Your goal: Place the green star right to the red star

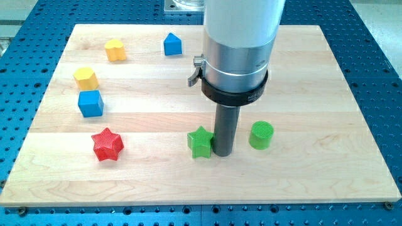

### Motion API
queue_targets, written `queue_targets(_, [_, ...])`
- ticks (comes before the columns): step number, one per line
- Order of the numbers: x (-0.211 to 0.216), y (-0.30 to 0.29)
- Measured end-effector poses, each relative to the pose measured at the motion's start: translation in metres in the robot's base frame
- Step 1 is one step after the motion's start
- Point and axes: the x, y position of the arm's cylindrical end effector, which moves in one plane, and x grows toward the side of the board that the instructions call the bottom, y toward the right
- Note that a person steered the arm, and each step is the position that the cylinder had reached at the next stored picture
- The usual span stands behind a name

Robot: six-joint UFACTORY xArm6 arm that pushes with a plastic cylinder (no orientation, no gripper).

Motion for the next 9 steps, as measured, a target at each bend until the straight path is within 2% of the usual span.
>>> queue_targets(1, [0.002, -0.043])
queue_targets(2, [0.05, -0.017])
queue_targets(3, [0.077, 0.035])
queue_targets(6, [0.078, 0.042])
queue_targets(8, [0.044, 0.153])
queue_targets(9, [0.009, 0.151])
